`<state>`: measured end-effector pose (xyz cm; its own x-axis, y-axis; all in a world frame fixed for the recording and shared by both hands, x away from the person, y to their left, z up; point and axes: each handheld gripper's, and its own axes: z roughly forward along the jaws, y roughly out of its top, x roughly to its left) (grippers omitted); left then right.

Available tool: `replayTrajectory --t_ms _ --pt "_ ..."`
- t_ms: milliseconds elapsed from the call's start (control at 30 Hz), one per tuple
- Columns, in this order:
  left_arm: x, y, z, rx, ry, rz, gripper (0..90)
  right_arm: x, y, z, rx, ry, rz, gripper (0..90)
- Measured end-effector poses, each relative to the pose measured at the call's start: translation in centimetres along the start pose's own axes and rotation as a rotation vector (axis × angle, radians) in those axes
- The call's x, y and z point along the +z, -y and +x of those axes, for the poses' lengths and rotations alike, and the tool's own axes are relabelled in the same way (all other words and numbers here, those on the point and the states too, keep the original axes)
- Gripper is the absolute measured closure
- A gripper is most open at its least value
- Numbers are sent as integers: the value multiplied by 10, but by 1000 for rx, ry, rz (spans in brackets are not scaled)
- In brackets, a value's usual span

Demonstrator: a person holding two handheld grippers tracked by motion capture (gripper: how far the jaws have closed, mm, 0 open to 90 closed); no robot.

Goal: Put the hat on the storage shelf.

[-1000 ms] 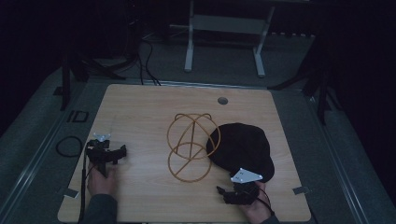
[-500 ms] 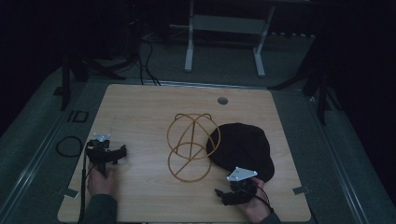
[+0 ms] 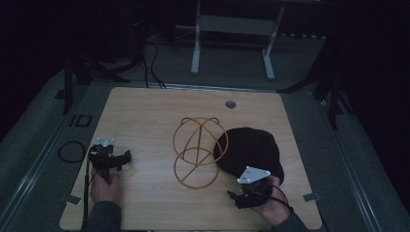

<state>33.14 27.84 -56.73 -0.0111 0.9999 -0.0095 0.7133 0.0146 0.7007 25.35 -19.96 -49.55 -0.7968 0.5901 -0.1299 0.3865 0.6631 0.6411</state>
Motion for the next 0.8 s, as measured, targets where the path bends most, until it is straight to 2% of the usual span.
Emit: replayTrajectory --t_ms 200,500,600,633,667,800 --pt "0 0 0 0 0 0 108 -19 -10 -21 8 73 -40 209" --pt "0 0 0 0 0 0 108 -22 -16 -59 61 190 -4 138" --pt "0 0 0 0 0 0 108 -18 -16 -71 78 193 41 130" --pt "0 0 0 0 0 0 108 -18 -16 -71 78 193 41 130" --pt "0 0 0 0 1 1 108 -15 -14 -79 109 168 56 128" --pt "0 0 0 0 1 1 108 -8 -13 -90 166 126 81 123"
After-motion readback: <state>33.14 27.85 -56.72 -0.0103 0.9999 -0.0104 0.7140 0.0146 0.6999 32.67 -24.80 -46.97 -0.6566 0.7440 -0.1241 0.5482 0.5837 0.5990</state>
